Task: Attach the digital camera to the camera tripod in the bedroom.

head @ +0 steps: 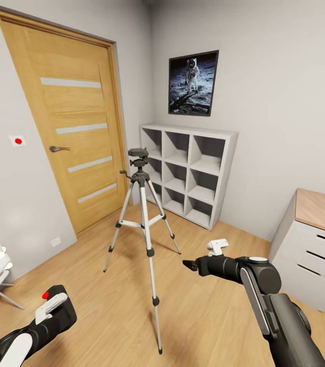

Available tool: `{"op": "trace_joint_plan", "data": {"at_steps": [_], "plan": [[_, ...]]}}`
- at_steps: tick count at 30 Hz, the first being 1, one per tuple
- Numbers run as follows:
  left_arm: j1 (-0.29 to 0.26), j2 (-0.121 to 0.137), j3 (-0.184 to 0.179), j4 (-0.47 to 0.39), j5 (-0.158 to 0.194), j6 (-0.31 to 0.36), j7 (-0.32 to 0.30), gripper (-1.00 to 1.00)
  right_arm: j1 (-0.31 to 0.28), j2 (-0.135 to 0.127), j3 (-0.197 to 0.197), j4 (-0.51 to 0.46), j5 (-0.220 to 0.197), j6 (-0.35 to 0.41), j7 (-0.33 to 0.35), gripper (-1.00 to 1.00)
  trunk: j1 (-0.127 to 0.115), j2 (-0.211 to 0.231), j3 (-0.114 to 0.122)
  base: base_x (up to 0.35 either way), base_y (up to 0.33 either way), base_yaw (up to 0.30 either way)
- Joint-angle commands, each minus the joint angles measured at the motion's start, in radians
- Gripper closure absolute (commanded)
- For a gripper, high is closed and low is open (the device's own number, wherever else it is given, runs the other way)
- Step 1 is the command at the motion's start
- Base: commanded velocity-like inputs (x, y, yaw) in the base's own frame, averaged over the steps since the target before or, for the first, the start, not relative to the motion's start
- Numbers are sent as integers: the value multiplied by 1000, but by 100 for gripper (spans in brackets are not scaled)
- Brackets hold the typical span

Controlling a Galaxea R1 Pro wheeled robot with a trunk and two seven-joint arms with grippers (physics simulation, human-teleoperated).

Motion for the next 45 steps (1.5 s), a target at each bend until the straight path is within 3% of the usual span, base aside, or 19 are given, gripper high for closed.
{"op": "trace_joint_plan", "data": {"at_steps": [1,26,32,45], "plan": [[-1,0,1,-2,8,4,7,100,-2,-2,1,-1,-1,5,1,-100,-4,6,2,0,0,0],[-1,-2,3,3,8,1,40,100,-7,-8,0,-1,26,5,0,-100,-100,181,80,0,0,0],[-1,-2,3,4,7,1,41,100,-5,-10,-2,0,28,-29,1,-100,-123,223,99,0,0,0],[-1,-2,3,6,8,1,41,100,-5,-40,-5,-1,48,-50,8,-100,-172,314,140,0,0,0]]}}
